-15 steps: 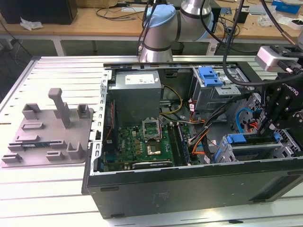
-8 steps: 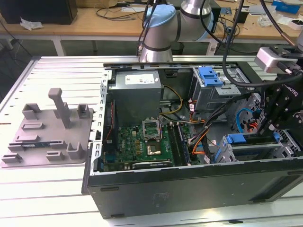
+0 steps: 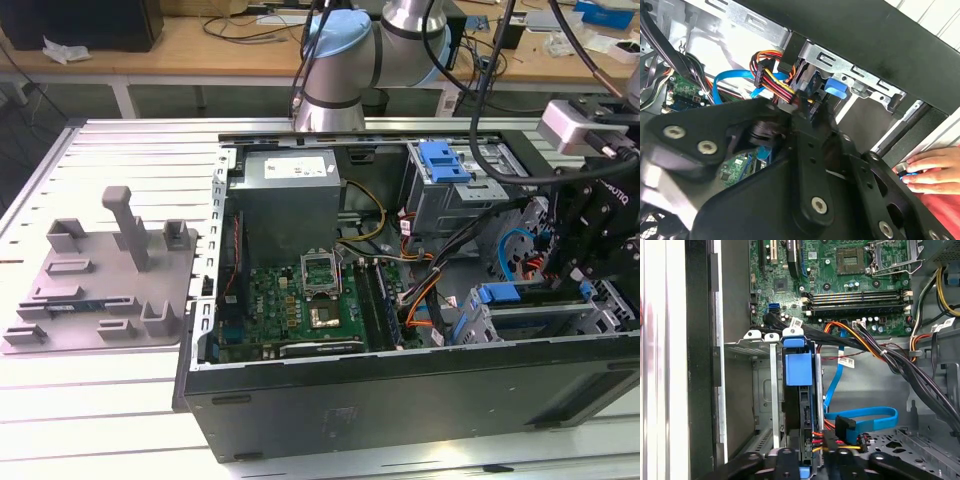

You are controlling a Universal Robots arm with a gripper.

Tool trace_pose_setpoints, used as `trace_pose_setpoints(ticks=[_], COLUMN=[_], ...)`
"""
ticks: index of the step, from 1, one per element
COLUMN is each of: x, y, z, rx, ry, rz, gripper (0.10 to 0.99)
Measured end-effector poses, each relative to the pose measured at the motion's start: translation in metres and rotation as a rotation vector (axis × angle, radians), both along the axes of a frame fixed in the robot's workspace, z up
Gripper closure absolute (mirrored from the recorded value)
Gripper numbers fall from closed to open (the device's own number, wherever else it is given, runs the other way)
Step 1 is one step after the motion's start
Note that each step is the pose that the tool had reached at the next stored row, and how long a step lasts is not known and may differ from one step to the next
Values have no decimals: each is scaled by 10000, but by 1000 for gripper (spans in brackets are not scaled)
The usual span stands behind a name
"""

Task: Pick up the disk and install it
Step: 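Insert the first disk wire, then insert the second disk wire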

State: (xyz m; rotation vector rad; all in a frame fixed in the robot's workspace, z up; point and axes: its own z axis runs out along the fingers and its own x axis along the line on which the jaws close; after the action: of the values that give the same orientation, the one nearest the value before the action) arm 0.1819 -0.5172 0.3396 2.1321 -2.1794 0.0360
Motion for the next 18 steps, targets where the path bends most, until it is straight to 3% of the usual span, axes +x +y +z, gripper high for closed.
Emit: trace_pose_setpoints(ticks=[1,6,9,11,18], x=[0,0,0,0,0], y=[0,14,21,24,25], z=[19,162,206,212,212], rx=[-4,-104,-181,-246,-255], ry=[-1,0,0,-1,-1], rz=[0,0,0,1,0], gripper=[725,725,725,725,725])
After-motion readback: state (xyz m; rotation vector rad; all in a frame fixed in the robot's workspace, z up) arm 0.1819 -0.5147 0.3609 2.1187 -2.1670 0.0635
